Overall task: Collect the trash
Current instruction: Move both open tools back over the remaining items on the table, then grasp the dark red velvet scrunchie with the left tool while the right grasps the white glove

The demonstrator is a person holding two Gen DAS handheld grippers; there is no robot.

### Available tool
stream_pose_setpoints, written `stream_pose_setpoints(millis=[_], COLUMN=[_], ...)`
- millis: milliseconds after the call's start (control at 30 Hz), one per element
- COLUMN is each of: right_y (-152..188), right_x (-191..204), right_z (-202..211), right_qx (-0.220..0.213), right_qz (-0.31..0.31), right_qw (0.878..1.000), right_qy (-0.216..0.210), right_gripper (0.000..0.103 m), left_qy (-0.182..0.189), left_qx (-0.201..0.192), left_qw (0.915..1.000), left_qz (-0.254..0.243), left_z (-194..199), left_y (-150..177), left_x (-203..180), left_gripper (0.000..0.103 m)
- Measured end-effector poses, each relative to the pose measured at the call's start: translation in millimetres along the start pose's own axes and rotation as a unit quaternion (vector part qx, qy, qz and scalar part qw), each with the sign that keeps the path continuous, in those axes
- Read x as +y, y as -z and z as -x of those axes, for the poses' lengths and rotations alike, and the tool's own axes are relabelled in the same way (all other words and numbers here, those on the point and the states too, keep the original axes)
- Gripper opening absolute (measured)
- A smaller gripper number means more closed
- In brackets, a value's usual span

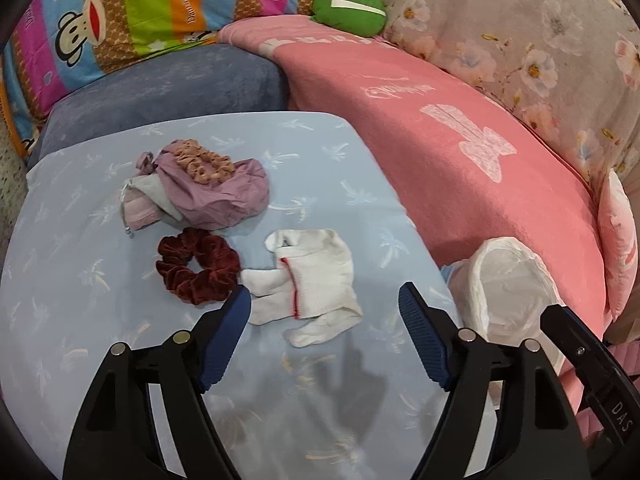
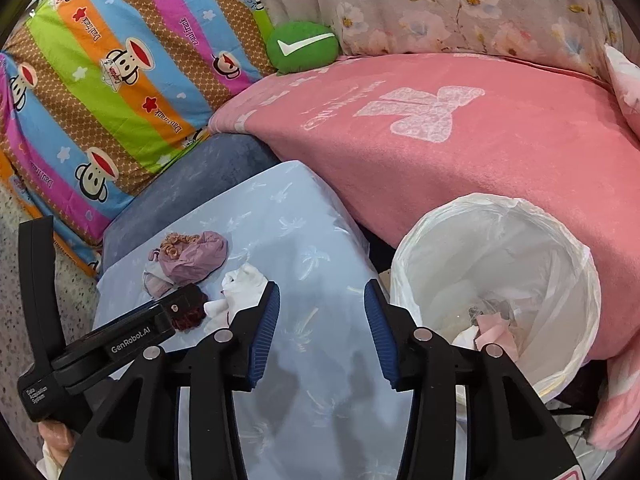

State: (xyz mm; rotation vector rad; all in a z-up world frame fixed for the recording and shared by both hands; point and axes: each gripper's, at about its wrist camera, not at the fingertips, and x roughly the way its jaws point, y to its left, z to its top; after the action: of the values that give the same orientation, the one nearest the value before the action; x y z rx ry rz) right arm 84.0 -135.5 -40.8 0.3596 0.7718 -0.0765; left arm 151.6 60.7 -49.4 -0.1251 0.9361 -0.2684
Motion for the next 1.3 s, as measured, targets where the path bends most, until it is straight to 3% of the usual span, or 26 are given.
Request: stream_pose_setpoints(millis=[433,867,1100,1200,1300], right_y=[10,20,29,30,31], right_x=[51,79,83,87,88], right_z=[-73,-148,-173,-174,-174], right_qx=[0.06,0.113,0.135,0.128,0.128], right_qz=[0.026,0.039,0.039,0.049,0.054], right_qw=[0.998,0.993,0.99,0.99,0.99], right_qy=[-0.008,-0.003,0.001,0.006,0.008], right_gripper=[0.049,0.049,0.049,0.049,0.041], left_qy=[-0.056,-0.064,-0.064,-0.065,-0.057], left_qx=[0.023,0.046,0.045,0.043,0.045], left_qw=[0.9957,0.9914,0.9932,0.994,0.9949], left_qz=[0.069,0.105,0.086,0.076,0.07], left_z=[-27,-62,-70,-71,-73], left_y=[-1,-6,-3,-5,-7], left_x=[83,124,118,114,110], left_gripper=[0.074,0.074,0.067,0.057,0.042])
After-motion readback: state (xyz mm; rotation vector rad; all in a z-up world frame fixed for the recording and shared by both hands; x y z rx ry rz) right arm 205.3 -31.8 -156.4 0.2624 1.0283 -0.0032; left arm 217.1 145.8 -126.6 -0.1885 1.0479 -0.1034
